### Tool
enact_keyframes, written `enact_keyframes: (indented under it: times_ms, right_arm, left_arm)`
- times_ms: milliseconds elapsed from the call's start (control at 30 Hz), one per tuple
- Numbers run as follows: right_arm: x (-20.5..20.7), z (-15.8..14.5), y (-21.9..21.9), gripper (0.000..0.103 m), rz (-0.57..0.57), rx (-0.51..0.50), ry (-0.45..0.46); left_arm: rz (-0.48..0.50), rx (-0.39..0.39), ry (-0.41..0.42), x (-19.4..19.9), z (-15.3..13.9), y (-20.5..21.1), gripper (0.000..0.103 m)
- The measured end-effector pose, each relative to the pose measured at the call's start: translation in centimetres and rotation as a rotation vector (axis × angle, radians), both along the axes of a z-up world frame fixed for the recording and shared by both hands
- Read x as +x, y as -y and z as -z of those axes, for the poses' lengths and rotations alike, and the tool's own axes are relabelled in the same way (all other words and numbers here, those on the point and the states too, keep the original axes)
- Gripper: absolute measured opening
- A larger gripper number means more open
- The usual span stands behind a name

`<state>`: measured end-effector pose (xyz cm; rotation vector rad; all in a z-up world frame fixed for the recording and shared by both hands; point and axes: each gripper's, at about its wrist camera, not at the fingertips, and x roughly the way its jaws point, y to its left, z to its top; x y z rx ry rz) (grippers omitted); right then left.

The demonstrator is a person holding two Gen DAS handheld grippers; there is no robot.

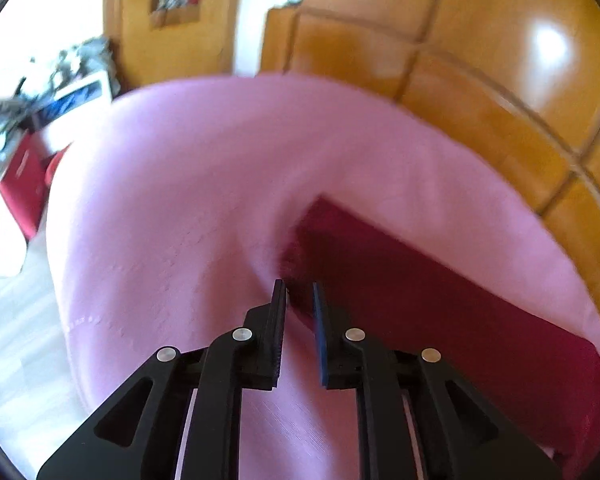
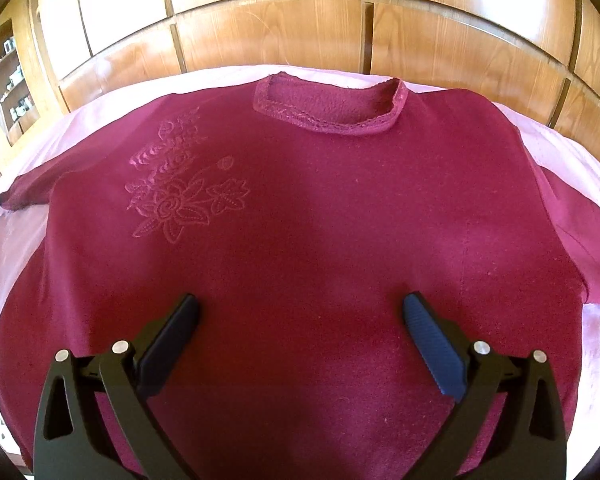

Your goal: Fold small clothes

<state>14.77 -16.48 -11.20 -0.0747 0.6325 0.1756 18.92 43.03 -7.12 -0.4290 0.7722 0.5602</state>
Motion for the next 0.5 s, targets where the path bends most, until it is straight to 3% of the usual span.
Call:
enact_keyframes:
  times_ms: [133, 267, 367, 433, 500]
  right_arm:
    - [0.0, 0.0, 0.1, 0.101, -0.003, 0.005, 0.0]
    - [0.0, -0.2, 0.2, 0.101, -0.004, 0.02, 0.001]
    - [-0.2, -0.4, 0.4, 0.101, -0.006, 0.039, -0.004]
    - [-0.5, -0.6, 0.7, 0.101, -0.007, 0.048, -0.01]
    - [-1.4, -0.7, 1.1, 0.101, -0.011, 0.03, -0.019]
  left_arm:
    - [0.22, -0.015, 0.103, -3.1, -2.6, 6.7, 0.011]
    - [0.562, -0.035, 0.162, -6.1, -3.3, 17.2, 0.011]
    - [0.784, -0.024, 0.15, -8.5, -2.5, 24.7, 0.011]
    - [0.897, 0.033, 0.108, -10.0, -1.3, 28.8, 0.011]
    - [0.941, 0.029, 0.039, -10.8, 0.4, 30.5, 0.011]
